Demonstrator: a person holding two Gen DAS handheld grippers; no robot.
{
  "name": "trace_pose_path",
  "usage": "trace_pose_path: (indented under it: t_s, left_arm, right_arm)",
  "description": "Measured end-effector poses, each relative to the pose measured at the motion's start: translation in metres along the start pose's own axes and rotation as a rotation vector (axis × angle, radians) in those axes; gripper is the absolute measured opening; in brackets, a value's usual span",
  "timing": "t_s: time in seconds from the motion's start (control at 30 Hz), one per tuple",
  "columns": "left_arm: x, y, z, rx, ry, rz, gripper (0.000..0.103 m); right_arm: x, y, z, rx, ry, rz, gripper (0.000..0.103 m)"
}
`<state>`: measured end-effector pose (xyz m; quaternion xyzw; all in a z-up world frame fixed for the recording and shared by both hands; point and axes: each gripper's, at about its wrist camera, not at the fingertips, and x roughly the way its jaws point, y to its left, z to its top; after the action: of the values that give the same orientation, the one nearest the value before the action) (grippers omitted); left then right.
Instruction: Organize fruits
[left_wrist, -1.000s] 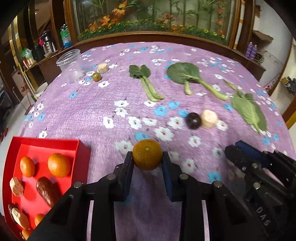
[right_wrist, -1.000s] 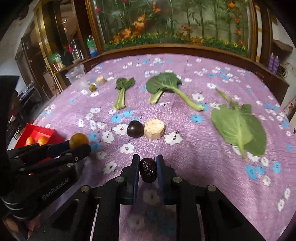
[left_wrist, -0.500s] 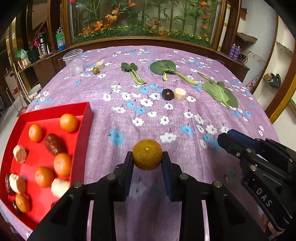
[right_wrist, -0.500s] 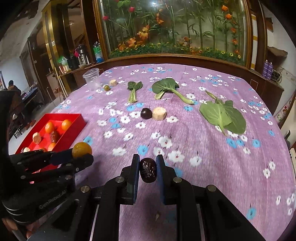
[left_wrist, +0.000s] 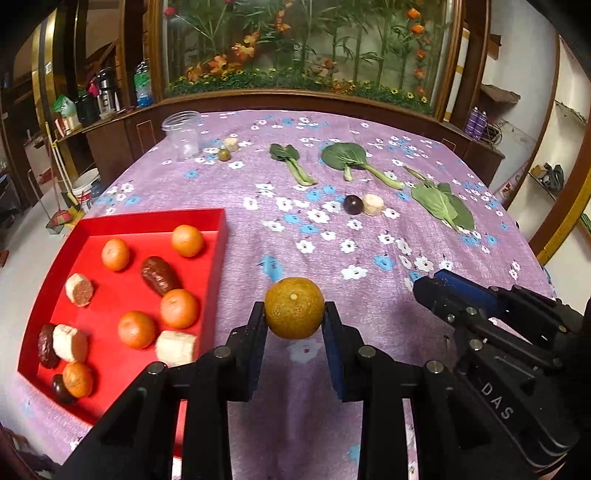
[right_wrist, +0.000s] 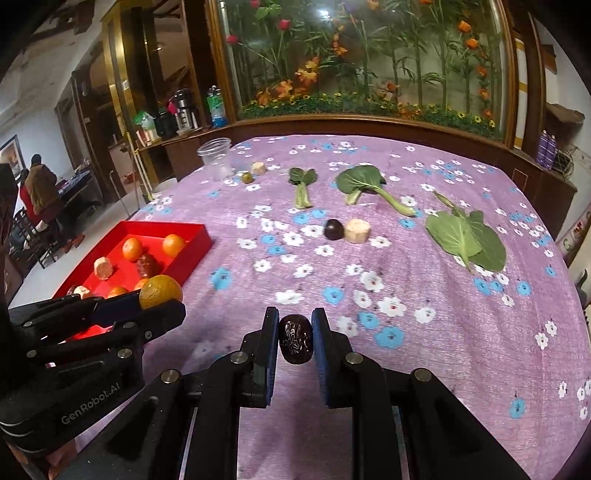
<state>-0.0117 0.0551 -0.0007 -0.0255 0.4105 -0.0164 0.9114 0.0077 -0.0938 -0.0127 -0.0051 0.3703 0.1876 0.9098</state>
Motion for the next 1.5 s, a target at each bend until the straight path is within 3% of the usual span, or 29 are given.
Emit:
trace_pose_path:
  t_s: [0.7,1.5]
  left_arm:
    - [-0.029,0.082,-0.008,-0.176,-0.031,0.108,0.029]
    - [-0.045,0.169,-0.004,-0.361,-0.008,0.245,0.029]
  right_arm:
    - [0.012,0.082,0.018,-0.115,-0.015,0.129,0.020]
    - [0.036,0.163,0.051,-0.200,-0.025,0.263,0.020]
